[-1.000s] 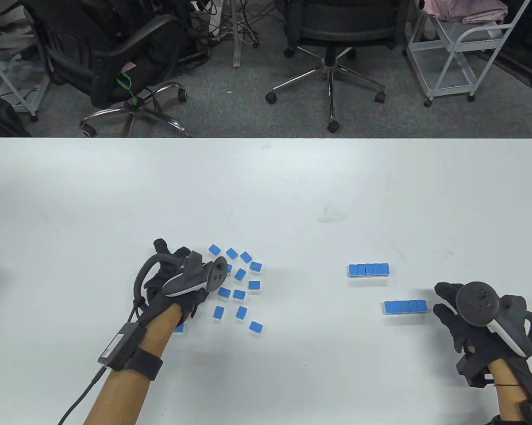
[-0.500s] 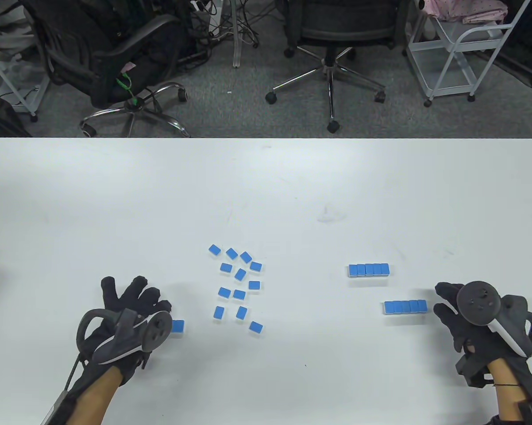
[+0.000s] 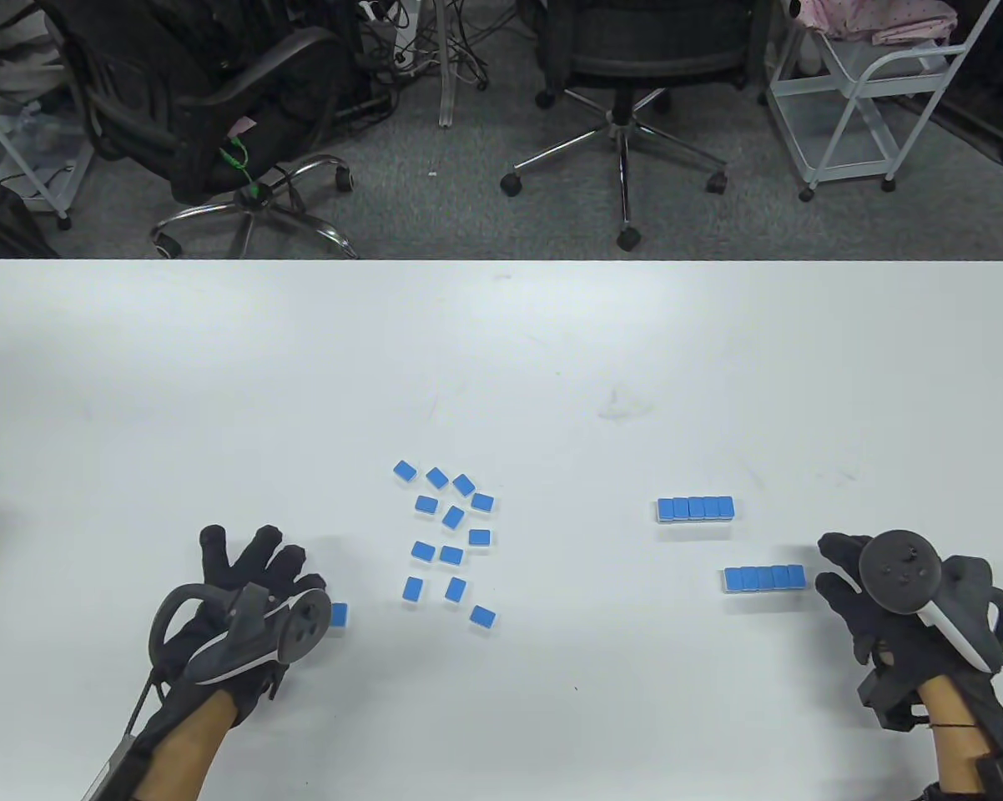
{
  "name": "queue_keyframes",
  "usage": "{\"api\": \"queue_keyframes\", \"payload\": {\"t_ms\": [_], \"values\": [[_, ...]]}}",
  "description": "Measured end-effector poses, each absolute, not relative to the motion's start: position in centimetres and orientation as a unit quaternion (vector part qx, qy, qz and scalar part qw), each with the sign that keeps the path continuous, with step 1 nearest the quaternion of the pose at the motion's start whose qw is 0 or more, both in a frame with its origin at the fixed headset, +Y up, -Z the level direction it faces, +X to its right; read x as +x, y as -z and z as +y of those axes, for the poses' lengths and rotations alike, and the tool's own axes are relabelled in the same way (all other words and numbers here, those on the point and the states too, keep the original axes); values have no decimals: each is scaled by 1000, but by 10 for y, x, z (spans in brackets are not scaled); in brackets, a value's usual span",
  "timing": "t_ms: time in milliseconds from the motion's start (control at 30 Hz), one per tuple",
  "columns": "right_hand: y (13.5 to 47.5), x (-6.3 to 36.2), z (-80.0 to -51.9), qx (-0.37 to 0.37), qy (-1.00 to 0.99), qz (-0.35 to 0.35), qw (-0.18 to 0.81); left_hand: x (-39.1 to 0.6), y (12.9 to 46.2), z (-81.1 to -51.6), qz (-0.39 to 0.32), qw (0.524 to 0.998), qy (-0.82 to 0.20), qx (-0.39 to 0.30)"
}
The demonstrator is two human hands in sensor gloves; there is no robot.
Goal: Build mahjong tile wall
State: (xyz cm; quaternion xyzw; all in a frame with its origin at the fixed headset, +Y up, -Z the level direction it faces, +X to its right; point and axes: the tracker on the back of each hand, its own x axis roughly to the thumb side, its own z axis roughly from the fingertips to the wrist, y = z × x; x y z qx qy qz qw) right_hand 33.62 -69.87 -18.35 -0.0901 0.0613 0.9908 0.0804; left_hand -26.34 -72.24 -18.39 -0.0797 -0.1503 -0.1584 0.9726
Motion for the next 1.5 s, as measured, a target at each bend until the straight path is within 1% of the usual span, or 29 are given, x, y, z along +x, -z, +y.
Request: {"api": "queue_keyframes", "payload": {"t_ms": [633, 733, 867, 1033, 1200, 1367, 1500], "values": [[183, 336, -698, -89, -991, 61, 81, -267, 183, -723, -143, 973, 156, -96], [183, 336, -698, -88, -991, 61, 81, -270, 184, -720, -139, 975, 141, -100], [182, 336, -698, -89, -991, 59, 82, -271, 180, -708, -144, 982, 102, -69], [182, 337, -698, -90, -991, 59, 84, -247, 181, -701, -171, 980, 85, -59], [181, 337, -696, -88, -991, 55, 84, -208, 192, -701, -200, 972, 116, -53], [181, 337, -696, -86, -992, 52, 81, -172, 207, -710, -227, 957, 166, -67], [181, 337, -695, -84, -992, 49, 81, -159, 213, -720, -236, 951, 185, -70]]}}
